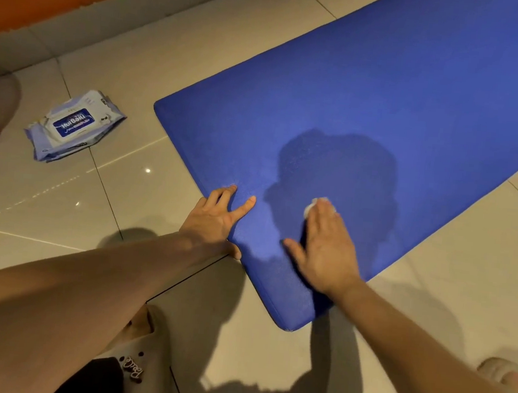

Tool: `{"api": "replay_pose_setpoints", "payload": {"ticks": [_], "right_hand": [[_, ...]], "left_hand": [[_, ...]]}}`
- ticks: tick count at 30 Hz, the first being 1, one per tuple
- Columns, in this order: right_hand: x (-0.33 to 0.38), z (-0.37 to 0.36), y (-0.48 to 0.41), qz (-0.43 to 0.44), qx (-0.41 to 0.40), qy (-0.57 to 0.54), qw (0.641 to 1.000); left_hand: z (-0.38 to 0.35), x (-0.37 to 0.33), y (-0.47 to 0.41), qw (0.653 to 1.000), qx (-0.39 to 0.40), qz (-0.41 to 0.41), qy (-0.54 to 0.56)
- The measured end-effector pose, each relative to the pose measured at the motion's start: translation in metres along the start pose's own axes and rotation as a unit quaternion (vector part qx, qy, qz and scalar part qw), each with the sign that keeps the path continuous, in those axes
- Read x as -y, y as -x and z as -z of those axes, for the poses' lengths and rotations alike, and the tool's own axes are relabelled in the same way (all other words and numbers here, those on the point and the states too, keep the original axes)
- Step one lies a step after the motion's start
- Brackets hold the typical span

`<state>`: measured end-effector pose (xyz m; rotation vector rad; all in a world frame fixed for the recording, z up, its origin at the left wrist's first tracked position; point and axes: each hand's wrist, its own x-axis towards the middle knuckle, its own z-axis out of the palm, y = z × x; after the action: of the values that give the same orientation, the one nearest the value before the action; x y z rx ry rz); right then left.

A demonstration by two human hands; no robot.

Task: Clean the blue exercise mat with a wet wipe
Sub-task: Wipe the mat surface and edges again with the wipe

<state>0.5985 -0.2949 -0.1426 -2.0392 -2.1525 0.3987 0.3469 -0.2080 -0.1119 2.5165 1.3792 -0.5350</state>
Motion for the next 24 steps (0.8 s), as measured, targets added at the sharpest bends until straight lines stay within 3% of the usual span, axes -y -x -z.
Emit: {"api": "replay_pose_setpoints", "payload": {"ticks": [3,5,7,9,12,13,14,16,19,21,24], "right_hand": [[0.070,-0.025,0.033,0.121,0.037,-0.095,0.987],[0.083,-0.026,0.043,0.214,0.053,-0.033,0.975],[0.063,-0.020,0.031,0.266,0.046,0.010,0.963],[0.027,-0.013,0.013,0.200,0.028,0.015,0.979],[-0.011,0.001,-0.005,-0.016,0.002,0.061,0.998],[-0.003,0.000,-0.004,-0.043,0.000,0.049,0.998],[0.014,-0.003,0.000,-0.034,-0.007,0.015,0.999],[0.054,-0.015,0.020,0.065,0.014,-0.022,0.998],[0.051,-0.018,0.023,0.208,0.043,0.049,0.976],[0.022,-0.011,0.007,0.151,0.024,0.081,0.985],[0.012,-0.005,-0.005,-0.044,0.008,0.056,0.997]], "left_hand": [[-0.005,-0.001,0.000,1.000,-0.019,0.003,-0.023],[-0.007,-0.001,-0.001,0.998,-0.057,0.000,-0.032],[-0.006,0.000,0.000,0.999,-0.028,0.000,-0.020],[-0.004,0.001,0.000,1.000,-0.001,-0.001,-0.006],[-0.004,0.002,0.000,1.000,-0.003,0.002,-0.003],[-0.004,0.002,0.000,1.000,-0.005,0.002,0.001],[-0.004,0.001,0.001,1.000,-0.010,0.004,0.006],[-0.003,0.001,0.002,1.000,-0.026,0.002,0.010],[-0.005,0.003,0.001,0.997,-0.069,-0.009,0.015],[-0.003,0.003,0.002,0.998,-0.054,-0.007,0.011],[0.003,0.003,0.004,0.999,-0.043,-0.011,0.013]]}}
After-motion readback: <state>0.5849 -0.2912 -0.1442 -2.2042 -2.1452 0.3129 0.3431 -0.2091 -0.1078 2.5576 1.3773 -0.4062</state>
